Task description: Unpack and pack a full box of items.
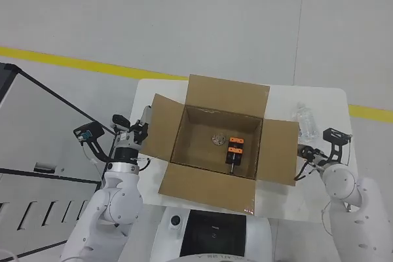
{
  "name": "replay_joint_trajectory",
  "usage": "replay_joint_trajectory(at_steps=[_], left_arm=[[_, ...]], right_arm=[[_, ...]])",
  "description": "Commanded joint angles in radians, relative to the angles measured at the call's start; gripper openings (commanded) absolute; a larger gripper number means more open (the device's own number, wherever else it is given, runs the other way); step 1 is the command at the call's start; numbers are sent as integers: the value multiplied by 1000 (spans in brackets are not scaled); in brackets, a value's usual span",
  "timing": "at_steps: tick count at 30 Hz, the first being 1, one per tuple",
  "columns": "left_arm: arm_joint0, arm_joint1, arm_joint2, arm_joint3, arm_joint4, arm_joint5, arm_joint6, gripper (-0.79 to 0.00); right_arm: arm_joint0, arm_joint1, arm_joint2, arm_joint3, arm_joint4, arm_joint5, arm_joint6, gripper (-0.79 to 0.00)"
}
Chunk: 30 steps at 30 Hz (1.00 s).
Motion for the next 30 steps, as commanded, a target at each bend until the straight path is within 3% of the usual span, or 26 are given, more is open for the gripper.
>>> replay_joint_trajectory(at_steps=[1, 7, 17, 30], left_arm=[[0, 0, 0, 0, 0, 0, 0, 0], [0, 0, 0, 0, 0, 0, 0, 0], [0, 0, 0, 0, 0, 0, 0, 0], [0, 0, 0, 0, 0, 0, 0, 0]], right_arm=[[1, 0, -1, 1, -4, -1, 3, -785], [1, 0, -1, 1, -4, -1, 3, -785], [37, 17, 3, 105, -178, -15, 62, -785], [109, 18, -11, 206, -160, -11, 50, -785]])
